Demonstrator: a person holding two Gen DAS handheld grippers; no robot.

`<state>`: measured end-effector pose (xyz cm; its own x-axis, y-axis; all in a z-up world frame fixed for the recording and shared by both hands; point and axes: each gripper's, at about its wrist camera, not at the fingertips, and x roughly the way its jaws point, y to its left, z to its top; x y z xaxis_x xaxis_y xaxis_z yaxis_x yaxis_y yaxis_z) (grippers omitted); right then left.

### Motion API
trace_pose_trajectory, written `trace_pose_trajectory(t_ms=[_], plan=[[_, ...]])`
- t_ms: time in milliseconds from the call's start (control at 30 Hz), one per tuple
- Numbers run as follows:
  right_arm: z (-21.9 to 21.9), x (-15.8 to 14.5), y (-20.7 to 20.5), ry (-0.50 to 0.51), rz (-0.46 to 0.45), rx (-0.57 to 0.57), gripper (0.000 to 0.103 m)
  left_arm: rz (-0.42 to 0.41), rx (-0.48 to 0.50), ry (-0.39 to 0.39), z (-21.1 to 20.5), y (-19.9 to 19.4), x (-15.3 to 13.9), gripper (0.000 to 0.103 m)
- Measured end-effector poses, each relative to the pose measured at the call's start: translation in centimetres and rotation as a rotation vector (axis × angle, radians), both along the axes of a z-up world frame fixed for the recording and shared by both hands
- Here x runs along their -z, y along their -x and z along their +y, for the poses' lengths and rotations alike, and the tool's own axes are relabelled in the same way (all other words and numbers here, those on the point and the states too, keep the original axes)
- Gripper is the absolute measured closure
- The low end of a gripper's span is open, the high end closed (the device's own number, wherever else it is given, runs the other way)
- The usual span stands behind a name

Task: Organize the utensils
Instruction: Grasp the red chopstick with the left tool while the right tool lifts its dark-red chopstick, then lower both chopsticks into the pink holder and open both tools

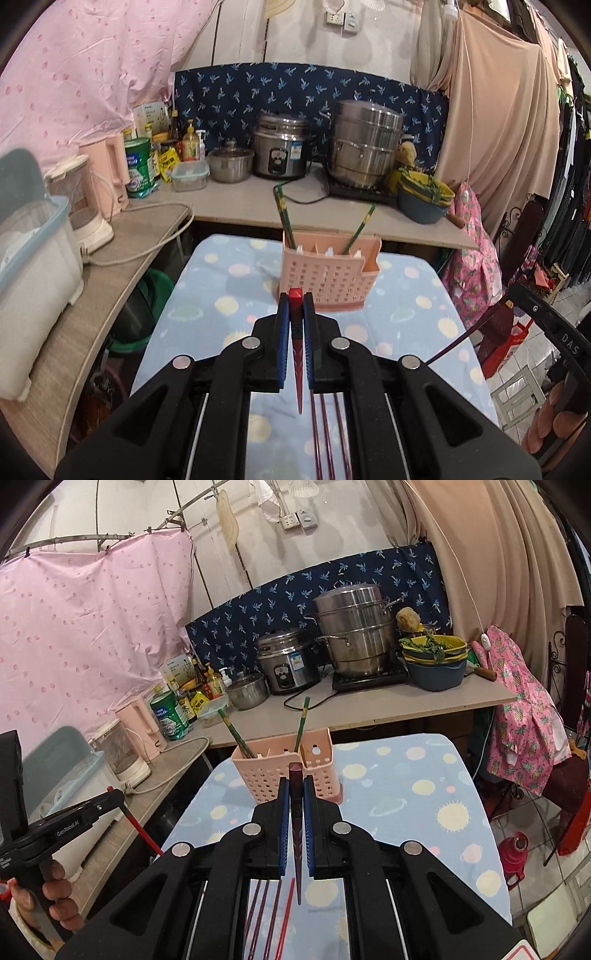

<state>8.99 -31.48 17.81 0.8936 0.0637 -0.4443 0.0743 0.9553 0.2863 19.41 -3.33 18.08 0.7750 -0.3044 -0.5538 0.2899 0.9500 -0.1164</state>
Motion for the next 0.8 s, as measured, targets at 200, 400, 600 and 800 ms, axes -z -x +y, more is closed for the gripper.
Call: trace_pose_trajectory(t_ms=[200,400,600,800], plan=[[-1.0,-3.8,-4.4,-0.023,-0.076,-0.005,0.096,-0.096,-0.001,0.051,-1.4,-4.0,-5.1,0.096],[-1.9,-7.2,-9.8,-0.041,-0.139,0.006,0.096,-0.183,-0.019,0.082,-2.9,-8.6,-9.3,0.096],[-2.4,-9.0,-15.1,-0.056,-0.180,0.008,0.096,-0.245,-0.039,0.085,-4.4,-12.3,-10.9,0.096],[-2.3,-8.1,-19.3,-0.038,-0.169,0.015,0.096,-0.221,-0.055,0.072,-5.3,-16.1,-9.3,0.096]])
